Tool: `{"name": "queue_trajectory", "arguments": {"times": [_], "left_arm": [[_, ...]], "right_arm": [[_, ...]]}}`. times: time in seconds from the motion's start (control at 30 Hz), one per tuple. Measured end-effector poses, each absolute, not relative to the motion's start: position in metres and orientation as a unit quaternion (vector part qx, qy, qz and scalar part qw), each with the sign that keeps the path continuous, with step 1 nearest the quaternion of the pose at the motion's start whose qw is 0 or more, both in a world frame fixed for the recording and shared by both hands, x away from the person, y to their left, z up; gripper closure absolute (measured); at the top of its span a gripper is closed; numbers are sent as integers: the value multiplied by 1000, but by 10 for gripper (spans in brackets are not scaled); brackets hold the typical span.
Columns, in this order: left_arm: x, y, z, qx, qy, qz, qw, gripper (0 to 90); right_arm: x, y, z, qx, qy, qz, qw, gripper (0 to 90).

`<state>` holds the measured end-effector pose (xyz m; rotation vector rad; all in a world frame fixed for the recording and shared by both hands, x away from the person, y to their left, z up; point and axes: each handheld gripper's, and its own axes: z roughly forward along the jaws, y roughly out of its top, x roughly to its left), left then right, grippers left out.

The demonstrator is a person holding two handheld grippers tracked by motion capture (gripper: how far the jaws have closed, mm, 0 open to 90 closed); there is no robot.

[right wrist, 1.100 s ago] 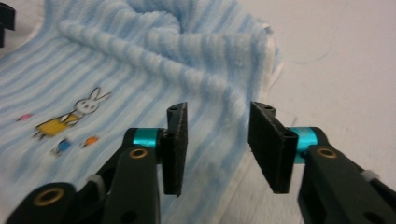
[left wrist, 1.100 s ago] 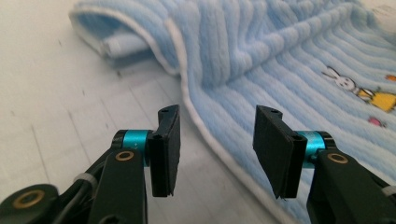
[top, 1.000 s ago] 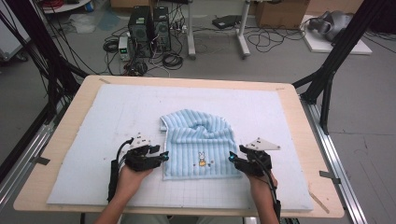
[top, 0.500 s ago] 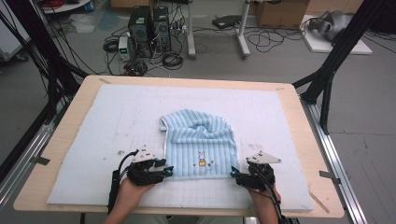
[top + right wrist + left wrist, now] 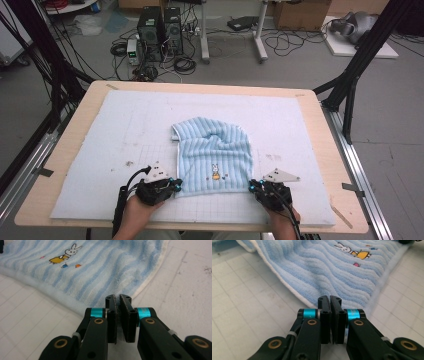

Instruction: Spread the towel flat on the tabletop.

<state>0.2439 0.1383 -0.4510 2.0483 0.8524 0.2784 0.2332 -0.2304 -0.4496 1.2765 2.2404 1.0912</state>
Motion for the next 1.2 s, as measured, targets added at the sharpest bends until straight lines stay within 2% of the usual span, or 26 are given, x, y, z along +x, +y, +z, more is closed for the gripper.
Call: {"name": "queue_trajectory", "arguments": {"times": [0.37,0.73,0.77,0.8,0.83,0.87,0.9,0.97,1.03,1.2], "left_arm": [[200,158,-455,822,324,101,457,869],[174,171,-456,823,311,73,469,861],[174,173,-456,820,312,75,474,827],[176,175,-455,814,320,87,477,733],[179,177,-454,807,329,99,479,679],[184,179,-452,798,342,107,485,648],[188,181,-449,785,355,114,495,594],[195,183,-443,769,361,127,512,575],[207,181,-437,759,368,140,519,542],[239,172,-433,760,378,142,510,518]], "right_arm": [[191,-225,-452,417,801,401,155,842],[149,-225,-452,404,803,413,145,822],[146,-225,-452,405,801,416,144,788],[145,-226,-450,407,797,422,143,729],[146,-228,-449,414,785,438,140,680],[148,-231,-447,425,767,460,138,635],[152,-233,-444,434,753,474,144,617],[162,-232,-440,450,740,475,161,572],[174,-228,-438,444,741,469,181,560],[206,-220,-438,459,757,421,195,558]]}}
